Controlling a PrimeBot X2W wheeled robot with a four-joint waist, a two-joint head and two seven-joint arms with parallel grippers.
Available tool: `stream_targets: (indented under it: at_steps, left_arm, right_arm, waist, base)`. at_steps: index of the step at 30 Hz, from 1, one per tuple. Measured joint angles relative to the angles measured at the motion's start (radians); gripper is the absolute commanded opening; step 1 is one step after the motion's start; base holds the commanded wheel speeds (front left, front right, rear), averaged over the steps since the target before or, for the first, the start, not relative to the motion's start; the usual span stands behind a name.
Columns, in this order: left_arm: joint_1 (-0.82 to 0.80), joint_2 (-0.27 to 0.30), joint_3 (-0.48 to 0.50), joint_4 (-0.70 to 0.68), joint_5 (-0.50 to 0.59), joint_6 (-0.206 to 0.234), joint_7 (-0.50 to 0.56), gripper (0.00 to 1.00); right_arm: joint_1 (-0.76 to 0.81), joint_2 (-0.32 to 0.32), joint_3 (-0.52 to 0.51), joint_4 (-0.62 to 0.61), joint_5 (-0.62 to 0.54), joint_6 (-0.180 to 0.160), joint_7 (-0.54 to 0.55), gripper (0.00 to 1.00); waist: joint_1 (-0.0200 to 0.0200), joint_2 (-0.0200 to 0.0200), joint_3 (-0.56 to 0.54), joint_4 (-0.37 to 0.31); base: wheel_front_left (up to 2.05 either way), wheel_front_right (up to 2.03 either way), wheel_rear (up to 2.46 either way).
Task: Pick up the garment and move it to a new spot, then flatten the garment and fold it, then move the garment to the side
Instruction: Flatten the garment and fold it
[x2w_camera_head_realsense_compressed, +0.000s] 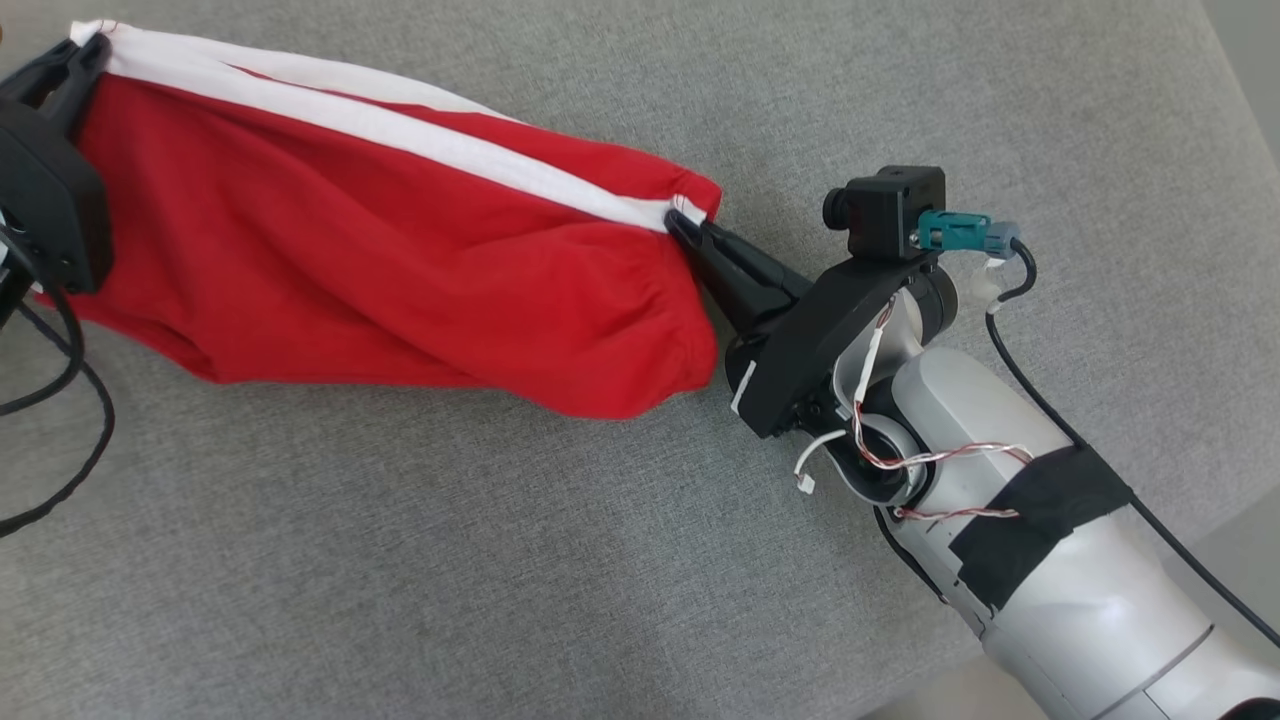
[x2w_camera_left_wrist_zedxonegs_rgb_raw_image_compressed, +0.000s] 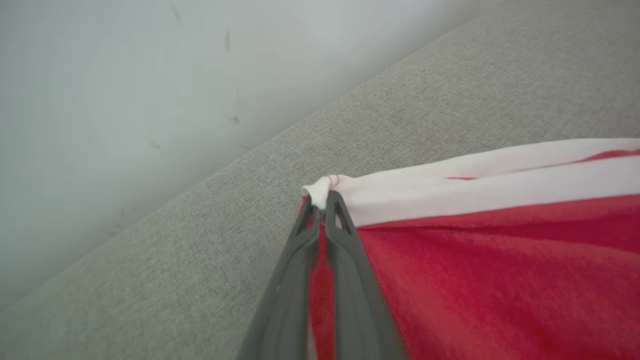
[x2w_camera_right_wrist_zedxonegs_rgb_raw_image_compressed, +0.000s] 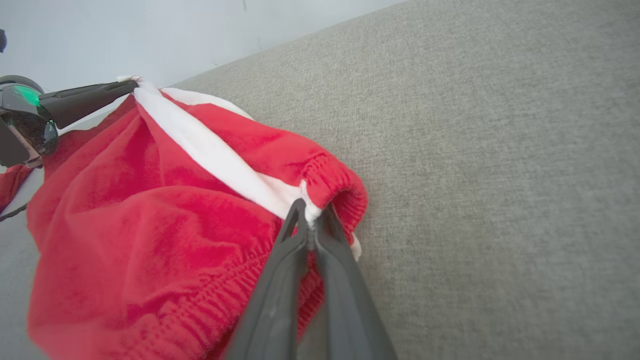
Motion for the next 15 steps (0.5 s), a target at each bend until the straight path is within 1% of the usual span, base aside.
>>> stream_targets:
  at_steps: [3,4,5,6,7,8,9,10,13,15]
  left_arm:
    - [-0.009,-0.006,-0.016,0.018,-0.009,0.000,-0.032,0.00]
    - [-0.012,-0.010,-0.023,0.025,-0.012,0.000,-0.039,0.07]
    - [-0.016,-0.014,-0.029,0.030,-0.015,0.000,-0.050,0.34]
    - [-0.022,-0.021,-0.029,0.040,-0.022,0.000,-0.062,0.42]
    - [-0.027,-0.026,-0.032,0.046,-0.025,0.000,-0.072,0.82]
    - [-0.030,-0.031,-0.038,0.051,-0.027,0.000,-0.081,1.00]
    - [-0.032,-0.035,-0.044,0.057,-0.027,0.000,-0.091,1.00]
    - [-0.032,-0.034,-0.054,0.063,-0.027,0.000,-0.100,1.00]
    - [-0.032,-0.039,-0.069,0.084,-0.033,0.000,-0.130,1.00]
    - [-0.032,-0.046,-0.077,0.097,-0.056,0.000,-0.157,1.00]
  right_arm:
    - [-0.015,0.003,0.005,0.014,0.000,0.001,-0.022,0.00]
    - [-0.016,0.003,0.007,0.019,0.000,0.002,-0.028,0.00]
    - [-0.017,0.004,0.009,0.025,-0.001,0.007,-0.033,0.00]
    - [-0.019,0.005,0.012,0.030,-0.005,0.009,-0.041,0.00]
    - [-0.021,0.005,0.011,0.035,-0.009,0.009,-0.050,0.00]
    - [-0.024,0.005,0.009,0.039,-0.009,0.009,-0.059,0.46]
    - [-0.026,0.005,0.009,0.043,-0.009,0.009,-0.065,0.97]
    - [-0.029,0.005,0.009,0.047,-0.010,0.009,-0.074,1.00]
    - [-0.030,0.004,0.005,0.062,-0.019,0.010,-0.099,1.00]
    - [-0.029,-0.001,0.007,0.065,-0.029,0.013,-0.118,1.00]
  waist:
    - [0.0000,0.0001,0.012,-0.006]
    - [0.0000,0.0001,0.015,-0.007]
    - [0.0000,0.0000,0.016,-0.006]
    - [0.0000,0.0001,0.016,-0.005]
    - [0.0000,0.0001,0.016,-0.002]
    - [0.0000,0.0000,0.015,0.000]
    - [-0.0001,0.0000,0.014,0.004]
    - [-0.0001,0.0000,0.013,0.007]
    - [0.0000,0.0001,0.004,0.017]
    - [-0.0001,0.0000,-0.006,0.024]
  base:
    - [0.00,0.00,0.00]
    - [0.00,0.00,0.00]
    - [0.00,0.00,0.00]
    - [0.00,0.00,0.00]
    - [0.00,0.00,0.00]
    - [0.00,0.00,0.00]
    - [0.00,0.00,0.00]
    - [0.00,0.00,0.00]
    - [0.00,0.00,0.00]
    - [0.00,0.00,0.00]
